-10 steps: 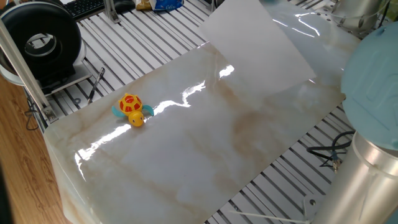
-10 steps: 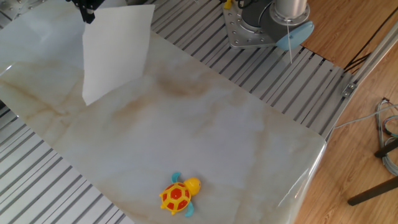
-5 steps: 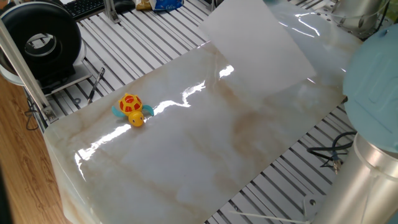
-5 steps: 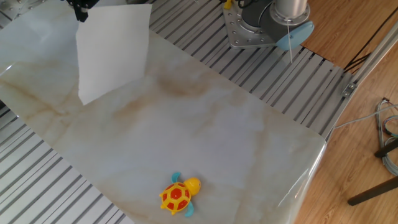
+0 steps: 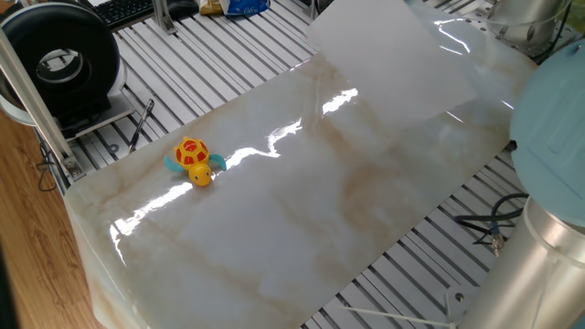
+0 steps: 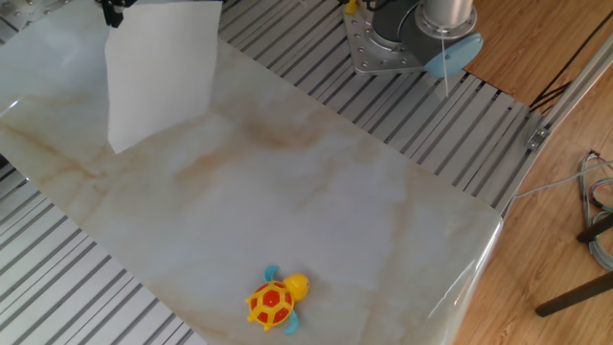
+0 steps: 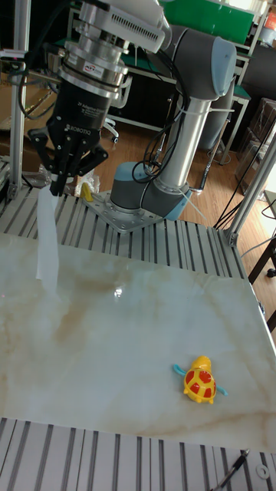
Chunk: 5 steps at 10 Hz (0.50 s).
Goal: Flip over and spread out the paper that is laid flat on the table
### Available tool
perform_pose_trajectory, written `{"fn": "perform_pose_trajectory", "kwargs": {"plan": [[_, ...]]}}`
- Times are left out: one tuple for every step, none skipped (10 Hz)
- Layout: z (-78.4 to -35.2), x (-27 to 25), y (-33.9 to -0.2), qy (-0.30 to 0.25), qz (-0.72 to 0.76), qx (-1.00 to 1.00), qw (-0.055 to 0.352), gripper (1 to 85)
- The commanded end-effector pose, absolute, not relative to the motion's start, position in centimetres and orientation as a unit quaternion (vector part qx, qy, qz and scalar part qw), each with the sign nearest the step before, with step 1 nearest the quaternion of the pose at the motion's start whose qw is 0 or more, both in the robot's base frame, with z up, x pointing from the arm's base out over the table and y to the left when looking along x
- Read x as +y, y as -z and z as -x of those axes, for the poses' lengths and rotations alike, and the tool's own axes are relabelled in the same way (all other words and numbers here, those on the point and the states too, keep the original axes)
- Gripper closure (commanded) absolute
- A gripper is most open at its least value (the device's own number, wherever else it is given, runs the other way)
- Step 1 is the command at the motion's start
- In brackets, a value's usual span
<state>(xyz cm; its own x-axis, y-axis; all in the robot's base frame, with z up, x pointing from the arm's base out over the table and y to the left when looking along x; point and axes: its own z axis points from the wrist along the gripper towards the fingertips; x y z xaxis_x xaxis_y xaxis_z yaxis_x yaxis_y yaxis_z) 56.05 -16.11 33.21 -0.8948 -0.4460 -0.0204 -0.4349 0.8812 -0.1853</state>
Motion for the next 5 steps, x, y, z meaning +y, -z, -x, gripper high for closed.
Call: {"fn": "perform_pose_trajectory", "kwargs": {"plan": [[-56.9,-16.1,-32.9,0.092,0.230,0.968,0.041,84.7],[-57.4,-15.5,-32.6,0.086,0.225,0.970,0.045,84.7],[-57.9,-14.6,-32.3,0.072,0.216,0.972,0.054,84.7],[-58.0,-13.8,-32.1,0.057,0.207,0.975,0.056,84.7],[-58.1,-12.8,-31.8,0.042,0.194,0.978,0.060,84.7]]}}
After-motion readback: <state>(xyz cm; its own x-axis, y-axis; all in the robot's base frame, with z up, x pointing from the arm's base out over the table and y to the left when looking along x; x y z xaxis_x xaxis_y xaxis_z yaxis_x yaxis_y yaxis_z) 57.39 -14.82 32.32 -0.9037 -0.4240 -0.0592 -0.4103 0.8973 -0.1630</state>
